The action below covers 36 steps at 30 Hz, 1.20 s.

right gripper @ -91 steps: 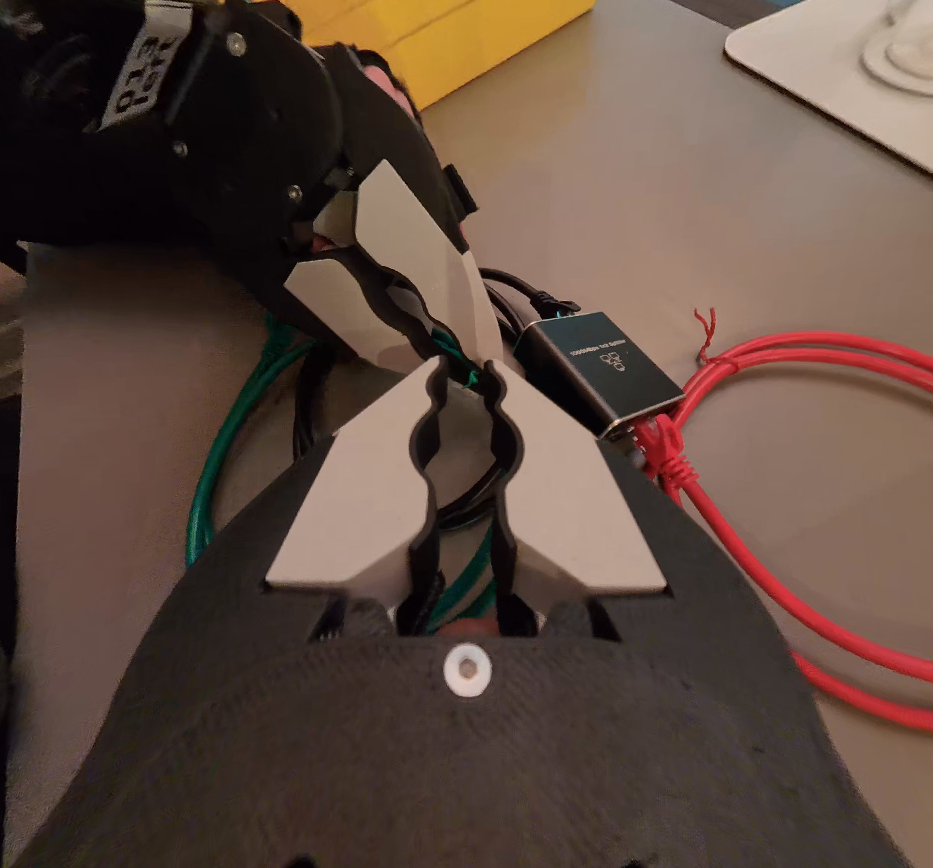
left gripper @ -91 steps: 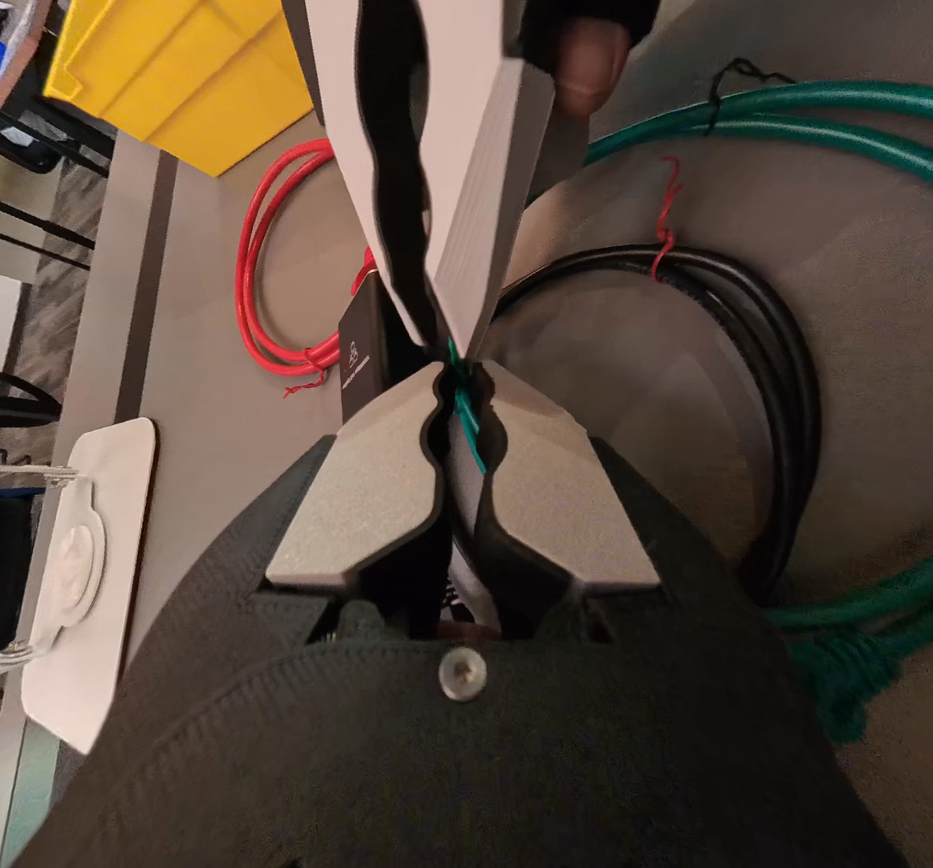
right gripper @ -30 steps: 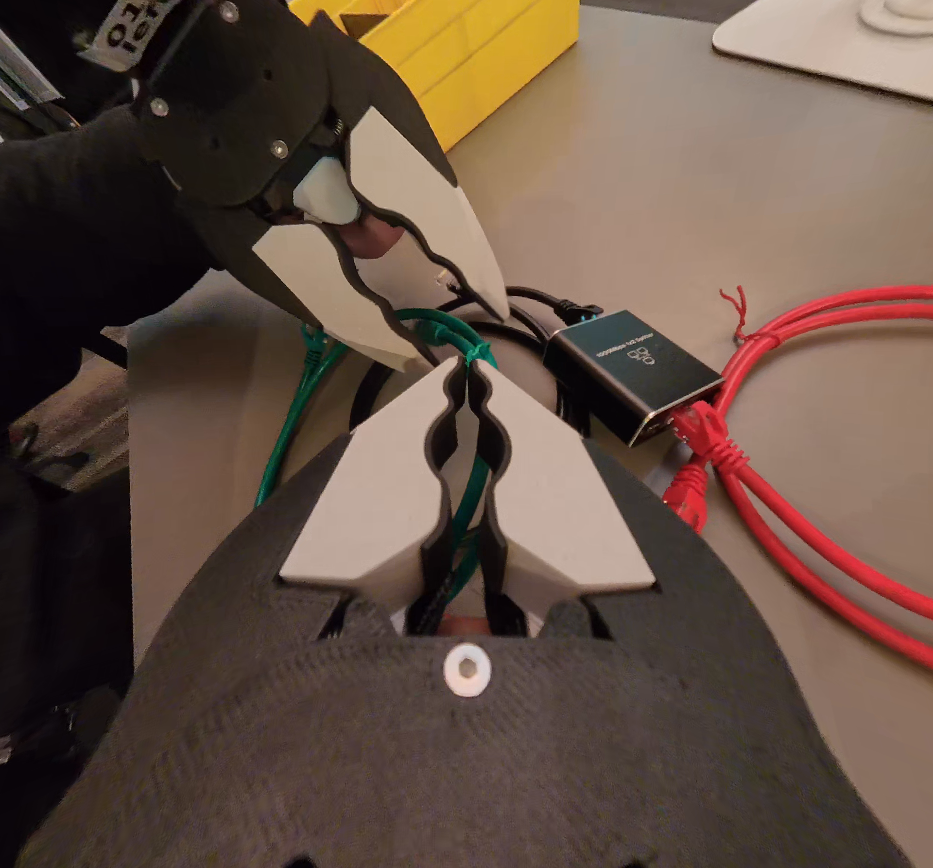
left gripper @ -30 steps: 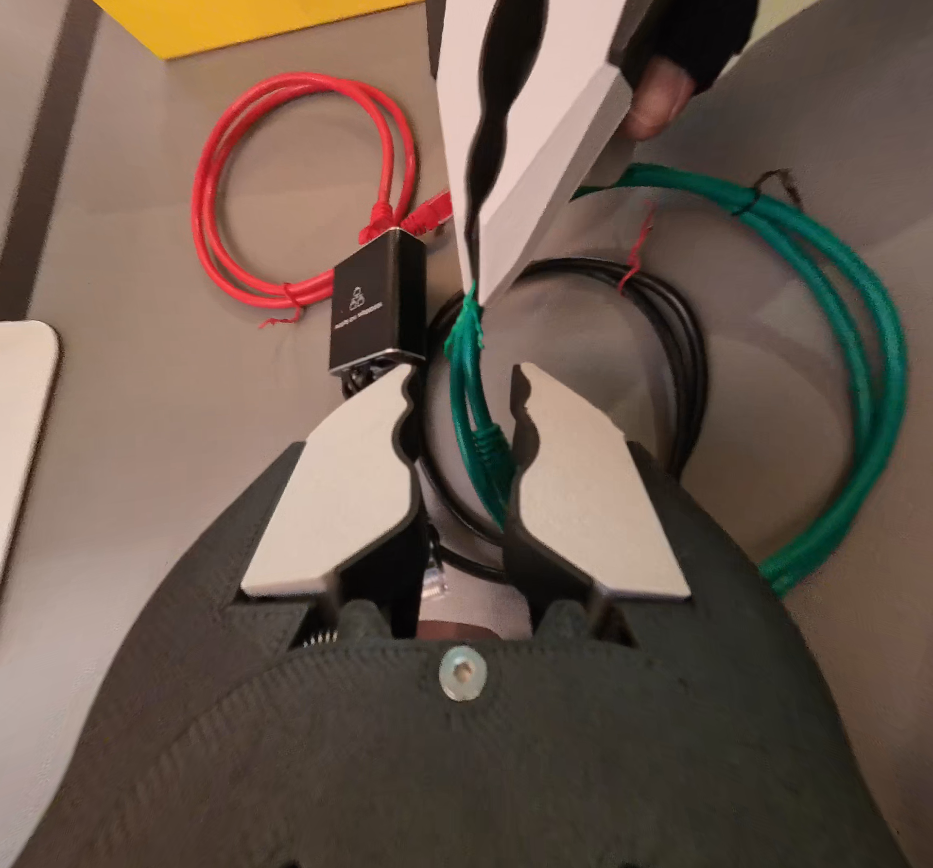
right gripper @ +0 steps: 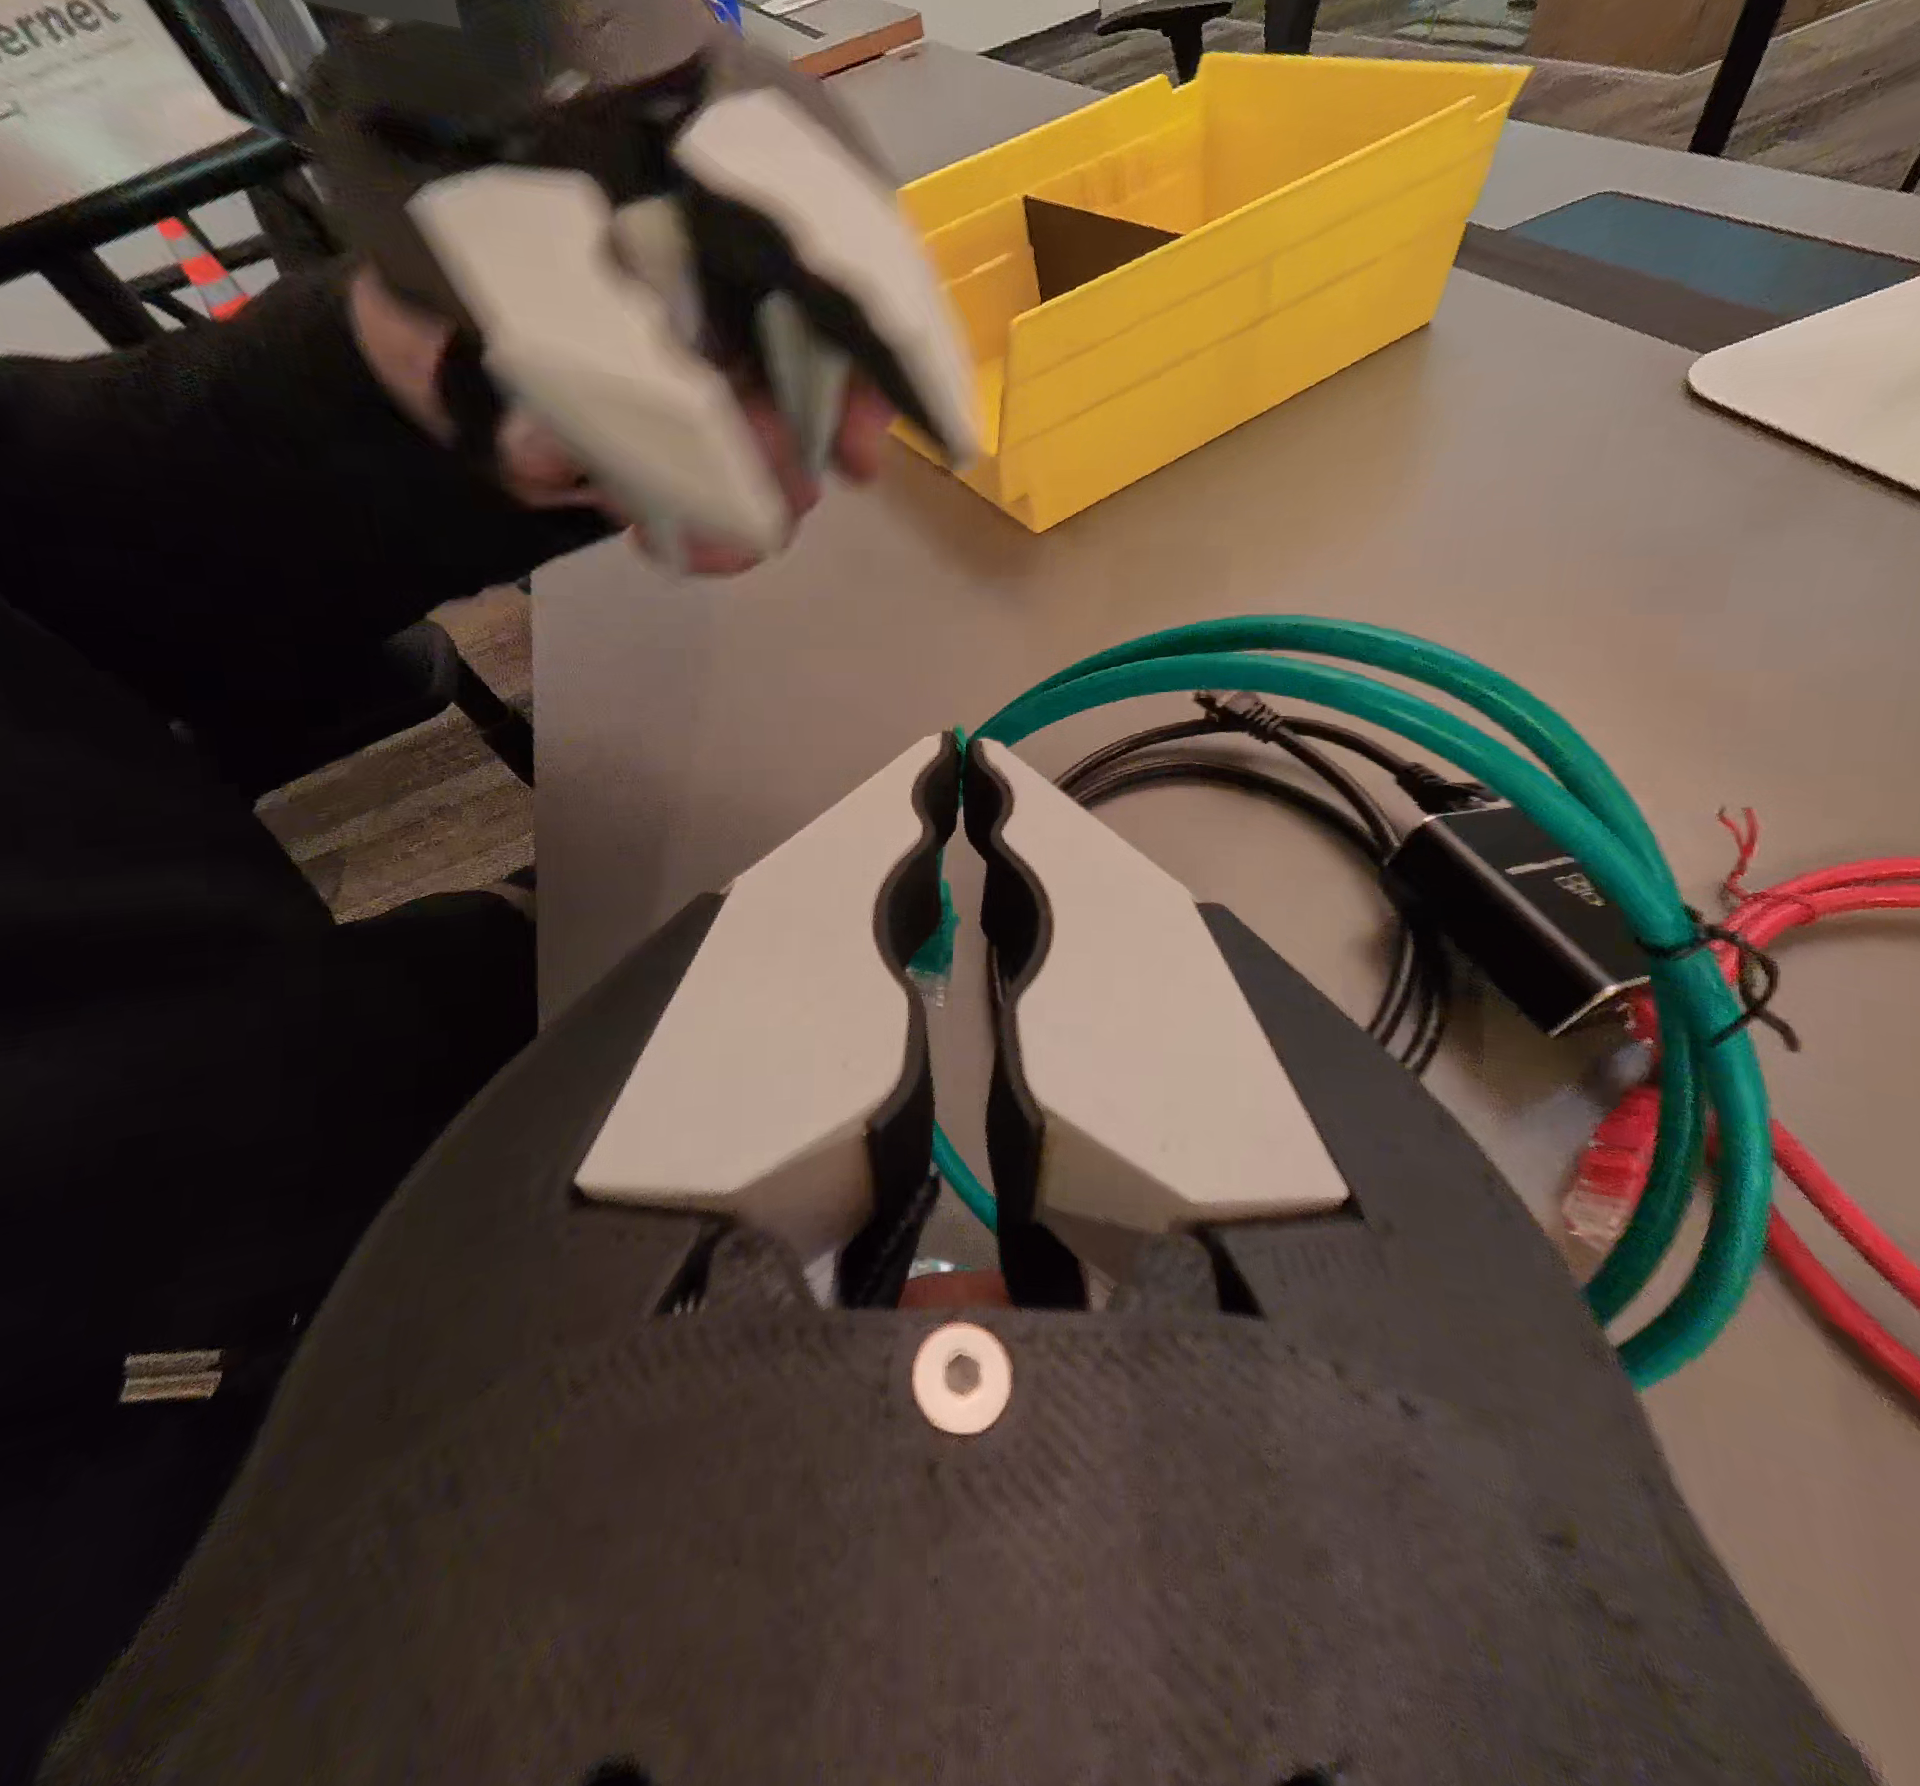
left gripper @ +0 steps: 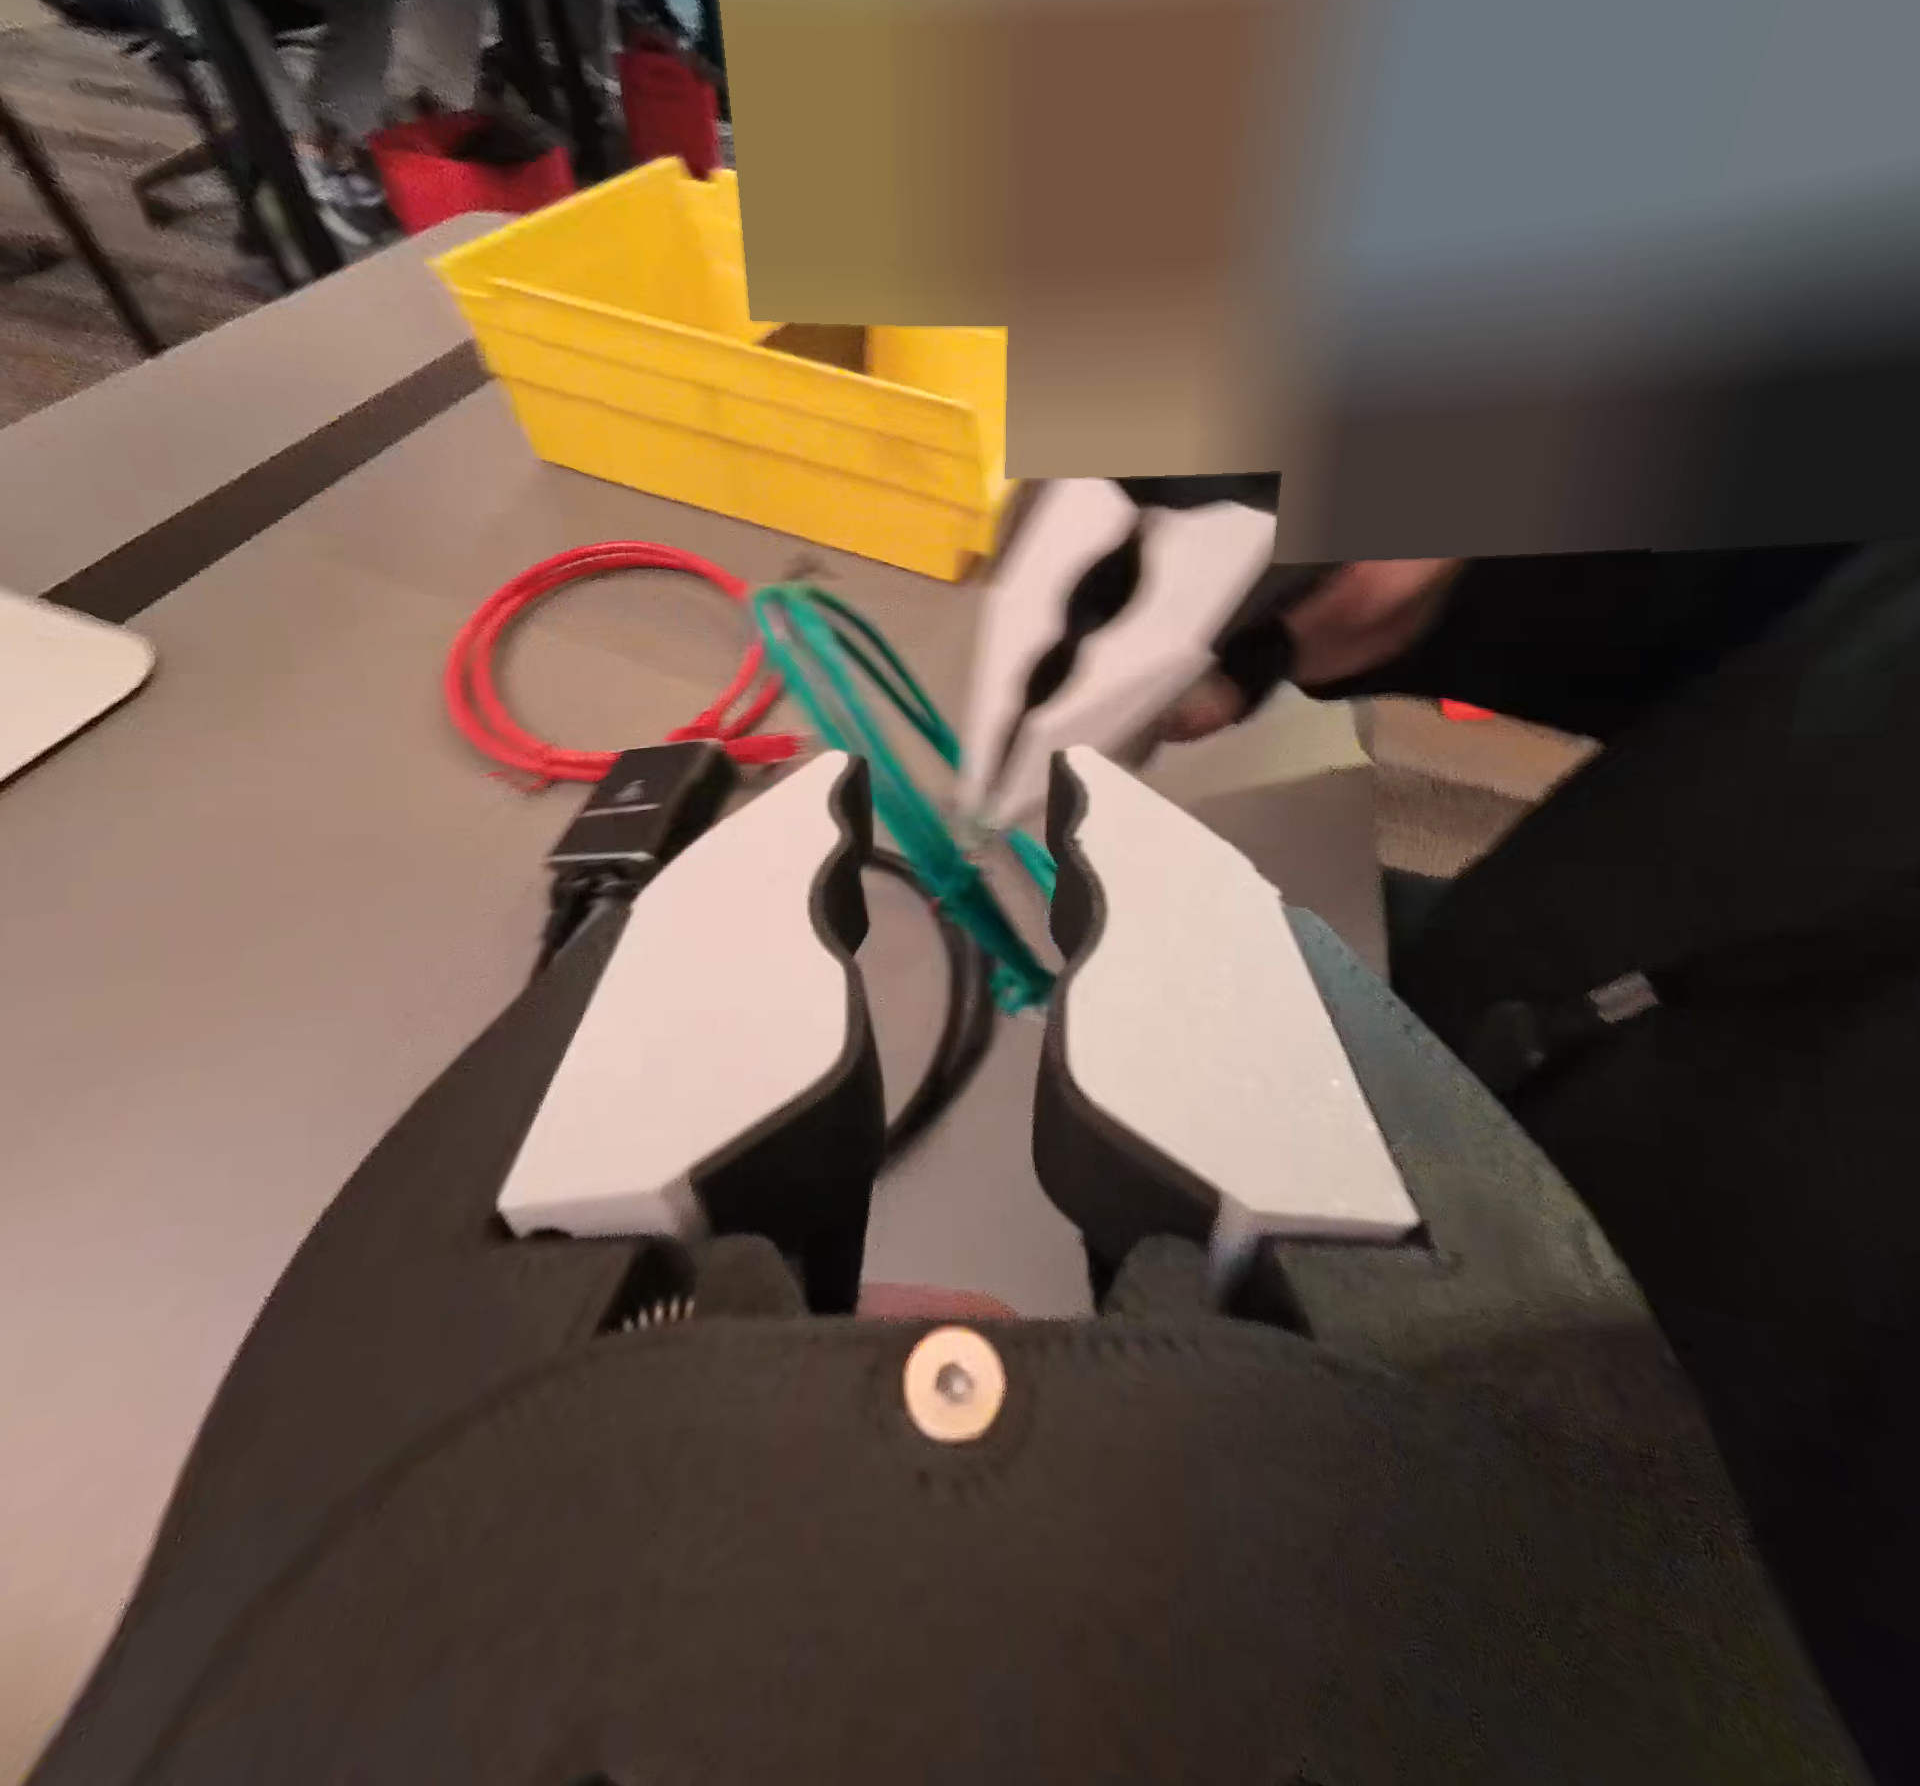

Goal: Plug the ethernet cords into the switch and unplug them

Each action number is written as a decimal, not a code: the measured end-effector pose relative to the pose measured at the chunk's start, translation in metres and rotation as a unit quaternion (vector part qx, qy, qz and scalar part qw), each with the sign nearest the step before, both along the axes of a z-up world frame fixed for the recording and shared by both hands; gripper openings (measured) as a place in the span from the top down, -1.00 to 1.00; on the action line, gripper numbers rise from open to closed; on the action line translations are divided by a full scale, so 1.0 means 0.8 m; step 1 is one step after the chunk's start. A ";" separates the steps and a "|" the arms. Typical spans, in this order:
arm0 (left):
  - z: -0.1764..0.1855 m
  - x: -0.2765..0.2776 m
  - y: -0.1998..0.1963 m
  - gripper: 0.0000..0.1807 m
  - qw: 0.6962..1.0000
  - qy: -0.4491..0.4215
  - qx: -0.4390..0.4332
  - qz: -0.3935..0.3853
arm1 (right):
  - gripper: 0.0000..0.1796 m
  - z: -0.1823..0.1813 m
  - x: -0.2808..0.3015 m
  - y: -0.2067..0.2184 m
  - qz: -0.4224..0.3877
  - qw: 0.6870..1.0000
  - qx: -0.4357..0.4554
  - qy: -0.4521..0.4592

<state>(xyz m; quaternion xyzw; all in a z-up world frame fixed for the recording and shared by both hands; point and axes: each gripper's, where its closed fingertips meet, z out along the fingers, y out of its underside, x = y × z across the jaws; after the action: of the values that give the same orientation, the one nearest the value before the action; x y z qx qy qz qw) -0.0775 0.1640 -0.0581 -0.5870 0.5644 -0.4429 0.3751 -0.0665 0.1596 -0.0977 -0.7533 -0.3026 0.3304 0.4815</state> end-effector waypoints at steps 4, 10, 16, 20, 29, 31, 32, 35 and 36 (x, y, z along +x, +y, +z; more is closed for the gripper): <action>-0.036 0.016 0.025 0.37 0.989 0.046 -0.139 -0.037 | 1.00 -0.008 -0.014 -0.017 0.014 1.000 0.006 -0.003; -0.053 0.063 -0.009 0.78 0.939 0.024 -0.292 -0.178 | 1.00 -0.023 -0.035 -0.038 0.045 0.999 0.005 -0.014; -0.014 0.059 -0.007 0.87 0.982 -0.039 -0.136 -0.123 | 1.00 -0.017 -0.012 -0.032 0.013 1.000 -0.006 -0.003; 0.010 0.031 -0.017 0.90 0.992 -0.110 -0.047 -0.043 | 1.00 -0.007 0.021 -0.009 -0.036 0.999 -0.018 0.028; -0.068 0.045 -0.066 0.90 0.984 -0.104 -0.102 0.104 | 1.00 0.024 0.051 0.028 -0.096 0.993 0.010 0.069; -0.085 0.066 -0.096 0.88 0.982 -0.071 -0.160 0.069 | 1.00 0.028 0.047 0.029 -0.093 0.993 0.018 0.065; -0.092 0.075 -0.116 0.87 0.980 -0.045 -0.191 0.029 | 1.00 0.030 0.046 0.030 -0.091 0.993 0.019 0.068; -0.071 0.073 -0.170 0.82 0.978 -0.029 -0.185 -0.091 | 1.00 0.028 0.050 0.028 -0.087 0.994 0.017 0.065; -0.051 0.065 -0.180 0.82 0.977 -0.044 -0.168 -0.122 | 1.00 0.027 0.050 0.025 -0.078 0.995 0.016 0.068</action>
<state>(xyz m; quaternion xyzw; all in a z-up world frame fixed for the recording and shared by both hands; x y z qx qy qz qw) -0.0252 0.0202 -0.0990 -0.5483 0.5326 -0.5991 0.2383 -0.0266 0.1798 -0.0760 -0.7423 -0.2149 0.3378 0.5373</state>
